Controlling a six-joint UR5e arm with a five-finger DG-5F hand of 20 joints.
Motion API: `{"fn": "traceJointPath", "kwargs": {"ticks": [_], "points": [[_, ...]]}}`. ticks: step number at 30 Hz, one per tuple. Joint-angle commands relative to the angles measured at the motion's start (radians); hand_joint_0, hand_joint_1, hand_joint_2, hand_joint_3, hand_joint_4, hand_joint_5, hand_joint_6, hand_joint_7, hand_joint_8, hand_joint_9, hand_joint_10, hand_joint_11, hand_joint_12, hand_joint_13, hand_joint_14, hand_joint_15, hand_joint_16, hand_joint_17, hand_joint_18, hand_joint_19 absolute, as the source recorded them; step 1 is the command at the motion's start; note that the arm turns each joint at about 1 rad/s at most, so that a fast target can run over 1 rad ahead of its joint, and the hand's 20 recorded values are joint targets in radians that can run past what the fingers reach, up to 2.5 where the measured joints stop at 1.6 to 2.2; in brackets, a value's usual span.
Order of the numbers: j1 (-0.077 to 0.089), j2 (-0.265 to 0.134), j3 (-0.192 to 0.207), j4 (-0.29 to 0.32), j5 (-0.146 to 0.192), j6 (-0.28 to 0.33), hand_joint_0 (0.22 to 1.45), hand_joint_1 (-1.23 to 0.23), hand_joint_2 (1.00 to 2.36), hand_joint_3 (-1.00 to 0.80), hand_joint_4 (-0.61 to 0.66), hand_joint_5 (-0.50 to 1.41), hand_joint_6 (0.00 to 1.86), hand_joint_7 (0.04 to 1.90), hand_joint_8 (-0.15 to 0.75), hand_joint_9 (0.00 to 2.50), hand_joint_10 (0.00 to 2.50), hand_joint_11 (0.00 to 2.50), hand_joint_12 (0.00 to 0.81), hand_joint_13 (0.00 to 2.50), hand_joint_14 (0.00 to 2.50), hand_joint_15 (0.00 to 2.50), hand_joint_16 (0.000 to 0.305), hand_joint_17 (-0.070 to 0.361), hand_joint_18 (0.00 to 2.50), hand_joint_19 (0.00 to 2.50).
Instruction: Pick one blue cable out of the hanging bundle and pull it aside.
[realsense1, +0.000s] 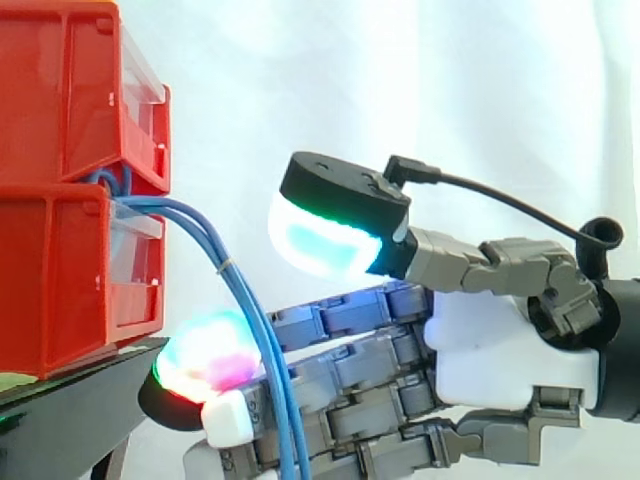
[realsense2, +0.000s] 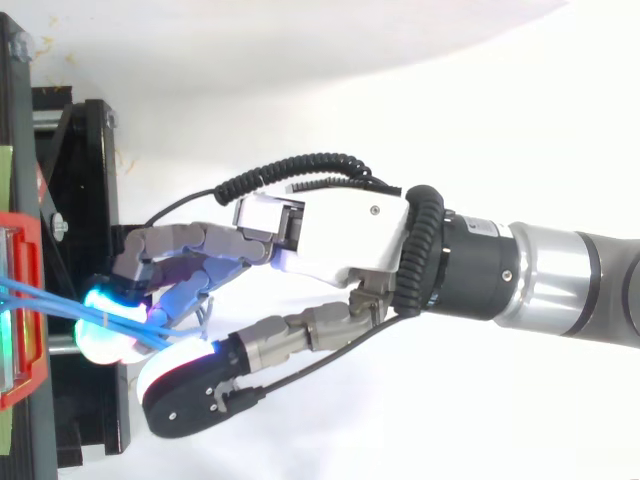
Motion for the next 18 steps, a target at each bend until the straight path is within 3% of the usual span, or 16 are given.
{"fn": "traceJointPath", "kwargs": {"ticks": [1, 8, 15, 18], "points": [[0.002, 0.000, 0.020, -0.015, 0.000, 0.000, 0.58, -0.63, 1.01, -0.34, 0.24, -0.10, 0.53, 1.42, 0.285, 0.60, 0.00, 0.12, 0.388, 0.44, 0.01, 0.17, 0.055, 0.123, 0.36, 0.34], [0.002, 0.002, 0.020, -0.019, 0.000, 0.003, 0.58, -0.65, 1.01, -0.30, 0.21, -0.14, 0.67, 1.25, 0.285, 0.60, 0.00, 0.14, 0.391, 0.44, 0.01, 0.16, 0.055, 0.123, 0.37, 0.34], [-0.003, 0.000, 0.029, -0.022, -0.006, 0.018, 0.57, -0.65, 1.02, -0.17, 0.22, -0.16, 0.75, 1.31, 0.288, 0.59, 0.00, 0.19, 0.393, 0.43, 0.01, 0.17, 0.055, 0.124, 0.37, 0.35], [-0.008, 0.000, 0.035, -0.038, -0.020, 0.023, 0.56, -0.67, 1.02, -0.10, 0.26, -0.19, 0.84, 1.25, 0.291, 0.59, 0.01, 0.22, 0.394, 0.43, 0.01, 0.18, 0.055, 0.125, 0.37, 0.35]]}}
